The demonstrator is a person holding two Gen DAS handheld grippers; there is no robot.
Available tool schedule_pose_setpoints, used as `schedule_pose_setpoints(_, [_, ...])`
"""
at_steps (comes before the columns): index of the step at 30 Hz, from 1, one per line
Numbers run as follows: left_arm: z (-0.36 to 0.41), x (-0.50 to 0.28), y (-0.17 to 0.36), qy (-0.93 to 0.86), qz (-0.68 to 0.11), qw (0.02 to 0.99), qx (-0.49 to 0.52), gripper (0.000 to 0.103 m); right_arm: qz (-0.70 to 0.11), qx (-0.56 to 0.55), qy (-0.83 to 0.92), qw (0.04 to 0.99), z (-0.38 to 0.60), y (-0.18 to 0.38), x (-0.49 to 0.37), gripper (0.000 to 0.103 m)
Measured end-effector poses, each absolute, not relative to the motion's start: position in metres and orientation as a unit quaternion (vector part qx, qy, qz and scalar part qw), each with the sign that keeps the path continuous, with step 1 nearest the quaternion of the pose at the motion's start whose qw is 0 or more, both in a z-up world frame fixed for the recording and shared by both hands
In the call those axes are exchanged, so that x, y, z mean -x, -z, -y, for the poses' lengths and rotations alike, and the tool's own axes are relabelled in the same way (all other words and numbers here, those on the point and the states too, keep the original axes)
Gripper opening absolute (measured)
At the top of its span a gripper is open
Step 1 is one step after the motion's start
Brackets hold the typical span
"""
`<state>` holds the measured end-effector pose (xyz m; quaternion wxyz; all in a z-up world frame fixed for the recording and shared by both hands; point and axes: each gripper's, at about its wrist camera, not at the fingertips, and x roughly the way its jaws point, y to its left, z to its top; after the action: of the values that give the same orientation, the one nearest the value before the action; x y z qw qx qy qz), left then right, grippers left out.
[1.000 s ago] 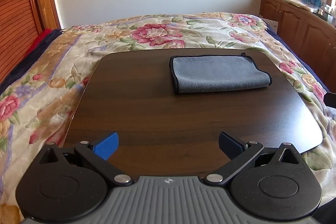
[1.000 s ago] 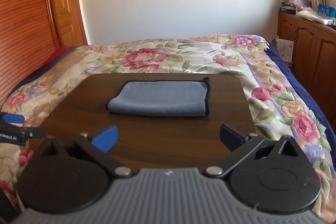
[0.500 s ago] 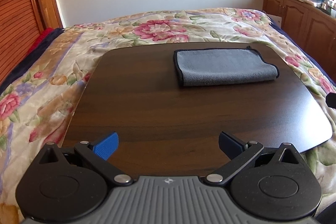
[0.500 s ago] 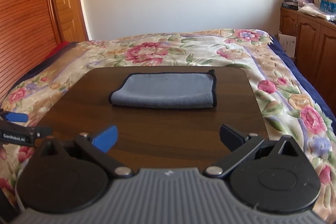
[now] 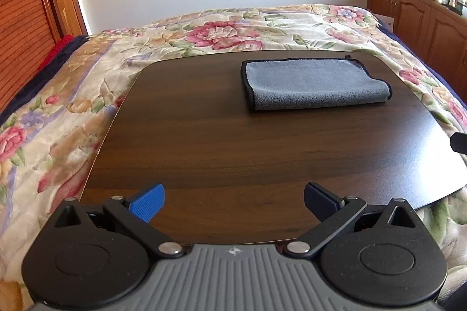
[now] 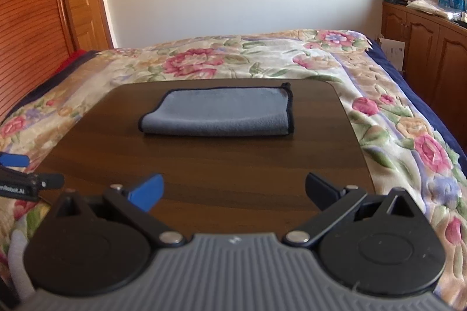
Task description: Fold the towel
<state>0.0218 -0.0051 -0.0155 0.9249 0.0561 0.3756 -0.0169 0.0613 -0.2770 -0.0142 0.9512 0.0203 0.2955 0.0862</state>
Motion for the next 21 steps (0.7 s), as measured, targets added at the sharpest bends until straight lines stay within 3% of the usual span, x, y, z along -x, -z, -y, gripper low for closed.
schedule_pose_setpoints(21, [0.0023,-0.0221,0.0140,0.008,-0.374,0.926,-0.045,0.100,-0.301,-0.024,-0.078,0.950,0.2783,0.0178,-0.0642,0.103])
